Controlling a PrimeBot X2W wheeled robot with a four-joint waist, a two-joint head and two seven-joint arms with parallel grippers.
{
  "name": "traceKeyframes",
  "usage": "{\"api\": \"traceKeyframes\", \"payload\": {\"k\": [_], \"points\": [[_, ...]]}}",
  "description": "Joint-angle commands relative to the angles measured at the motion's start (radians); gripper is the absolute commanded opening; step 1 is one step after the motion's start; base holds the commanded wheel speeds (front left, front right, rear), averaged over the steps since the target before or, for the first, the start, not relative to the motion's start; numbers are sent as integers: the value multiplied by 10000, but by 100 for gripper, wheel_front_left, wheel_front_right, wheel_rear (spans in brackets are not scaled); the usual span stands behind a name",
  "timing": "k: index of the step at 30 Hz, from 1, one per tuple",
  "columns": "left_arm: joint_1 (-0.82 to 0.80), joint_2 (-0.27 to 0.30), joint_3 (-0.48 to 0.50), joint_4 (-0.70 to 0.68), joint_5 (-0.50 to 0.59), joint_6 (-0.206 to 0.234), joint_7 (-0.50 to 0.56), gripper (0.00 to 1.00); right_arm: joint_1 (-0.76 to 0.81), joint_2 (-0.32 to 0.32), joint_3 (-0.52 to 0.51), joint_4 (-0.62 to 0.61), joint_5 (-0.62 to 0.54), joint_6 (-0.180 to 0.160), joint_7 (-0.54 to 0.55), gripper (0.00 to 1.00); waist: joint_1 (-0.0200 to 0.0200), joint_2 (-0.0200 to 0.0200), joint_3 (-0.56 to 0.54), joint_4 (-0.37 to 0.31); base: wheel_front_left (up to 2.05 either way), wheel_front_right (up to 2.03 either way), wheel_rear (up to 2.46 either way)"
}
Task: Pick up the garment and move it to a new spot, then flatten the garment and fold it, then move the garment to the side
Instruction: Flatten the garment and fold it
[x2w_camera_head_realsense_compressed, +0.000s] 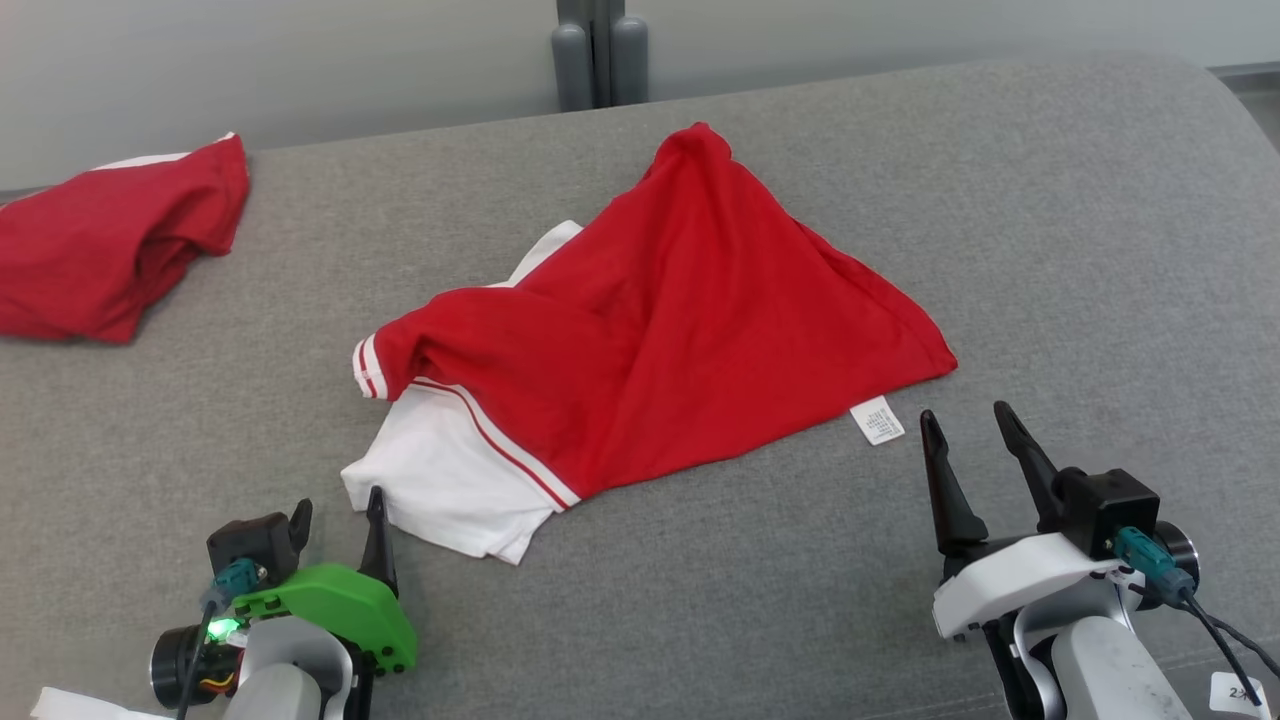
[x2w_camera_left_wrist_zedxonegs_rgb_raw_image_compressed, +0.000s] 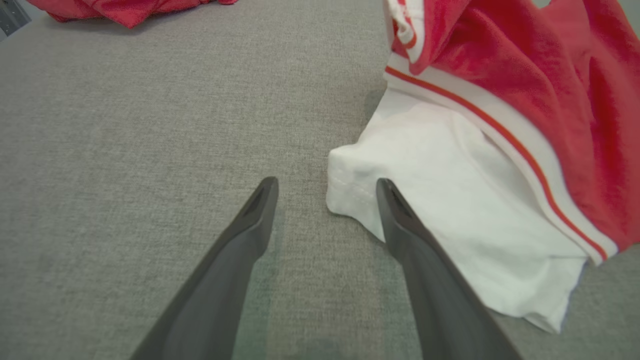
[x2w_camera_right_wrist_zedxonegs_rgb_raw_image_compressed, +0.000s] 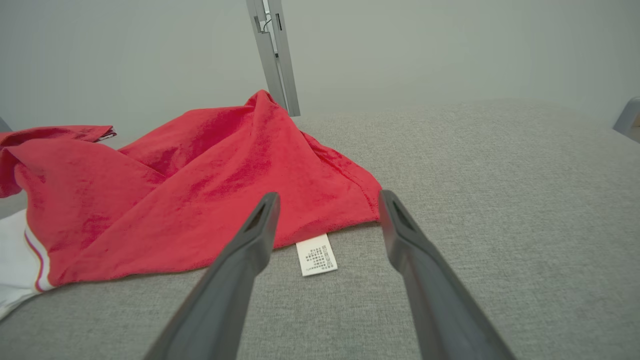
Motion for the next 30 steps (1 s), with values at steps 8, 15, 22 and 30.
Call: {"api": "traceKeyframes", "payload": {"k": [8,15,22,30], "points": [[-730,171,-19,1030,-145,-174,-70,100,-217,-19,-50,25,-40,-14,-111,100,0,0,521,-505,0,0,0],[-975,37,-290,1362,-124,-372,-226,0,-275,-19,-164,124,-115,-14,-130,100,0,0,536,-315,0,0,0],[-1037,-73,-461,1005,-82,-430,-627,0,-767,-22,-694,823,-598,-14,407,100,0,0,463,190,0,0,0],[-428,-117,-487,-119,-161,-233,-920,0,-2162,-214,-1961,2268,-1681,-14,1479,100,0,0,545,856,0,0,0]]}}
